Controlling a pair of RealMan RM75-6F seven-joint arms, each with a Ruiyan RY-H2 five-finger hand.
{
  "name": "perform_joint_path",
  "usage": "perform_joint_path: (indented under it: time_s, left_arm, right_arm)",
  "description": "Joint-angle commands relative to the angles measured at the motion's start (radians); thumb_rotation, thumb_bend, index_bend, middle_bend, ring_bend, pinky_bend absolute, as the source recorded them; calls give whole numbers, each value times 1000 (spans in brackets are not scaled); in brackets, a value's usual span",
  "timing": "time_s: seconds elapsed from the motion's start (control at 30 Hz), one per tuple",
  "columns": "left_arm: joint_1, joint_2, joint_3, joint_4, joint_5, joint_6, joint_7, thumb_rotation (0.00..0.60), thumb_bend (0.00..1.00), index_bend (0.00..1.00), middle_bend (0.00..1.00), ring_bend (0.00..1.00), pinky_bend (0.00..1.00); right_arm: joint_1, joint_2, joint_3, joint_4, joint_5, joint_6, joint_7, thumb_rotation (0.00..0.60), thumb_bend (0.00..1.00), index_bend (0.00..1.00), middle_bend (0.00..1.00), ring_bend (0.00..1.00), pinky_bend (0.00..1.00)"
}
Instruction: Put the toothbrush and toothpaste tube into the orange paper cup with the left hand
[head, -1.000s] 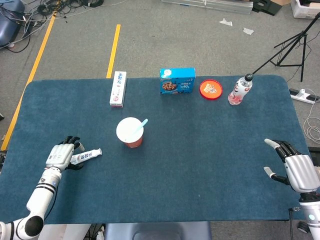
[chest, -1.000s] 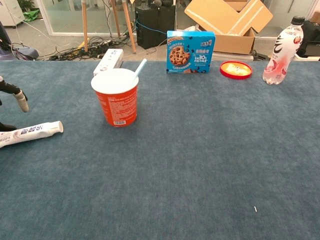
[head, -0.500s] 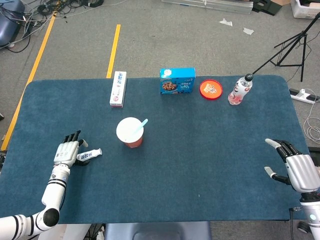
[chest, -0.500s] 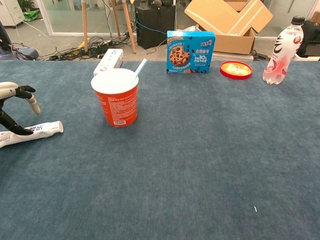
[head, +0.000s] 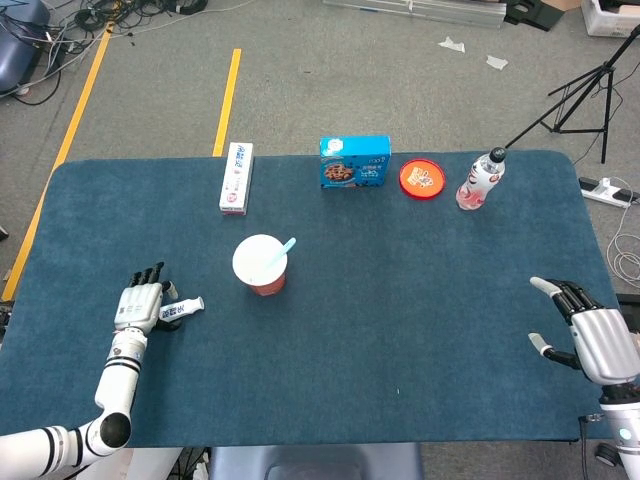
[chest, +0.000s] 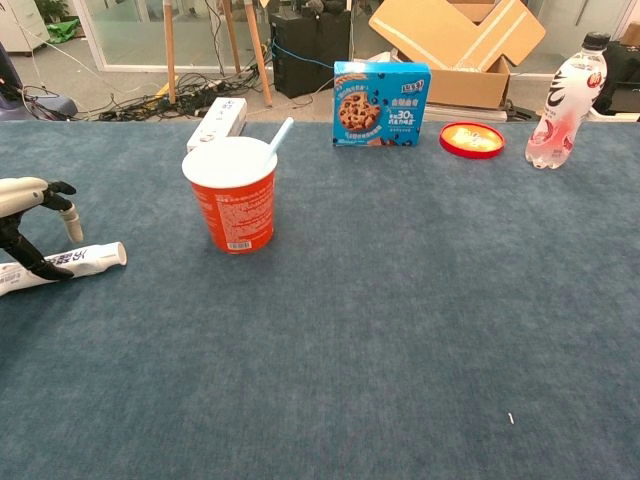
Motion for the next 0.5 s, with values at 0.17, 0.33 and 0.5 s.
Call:
perform_joint_path:
  time_s: [0.17,0.33,0.5]
  left_arm:
    - [-1,-21,-19,14,0,1,7,600,156,414,7,0,0]
    - [-1,-37,-24,34,-18,-6,23,600,156,426,7,0,0]
    - [-3,-50,-36,56,-31,-10,31,600,156,452,8,0,0]
  right_arm:
    - [0,1,0,0,-1,0,2,600,166,216,259,223,523]
    - [0,1,-1,-1,-3,2,3,600,166,216,260,223,523]
    - [1,0,-1,0,-1,-1,0,600,166,216,259,223,522]
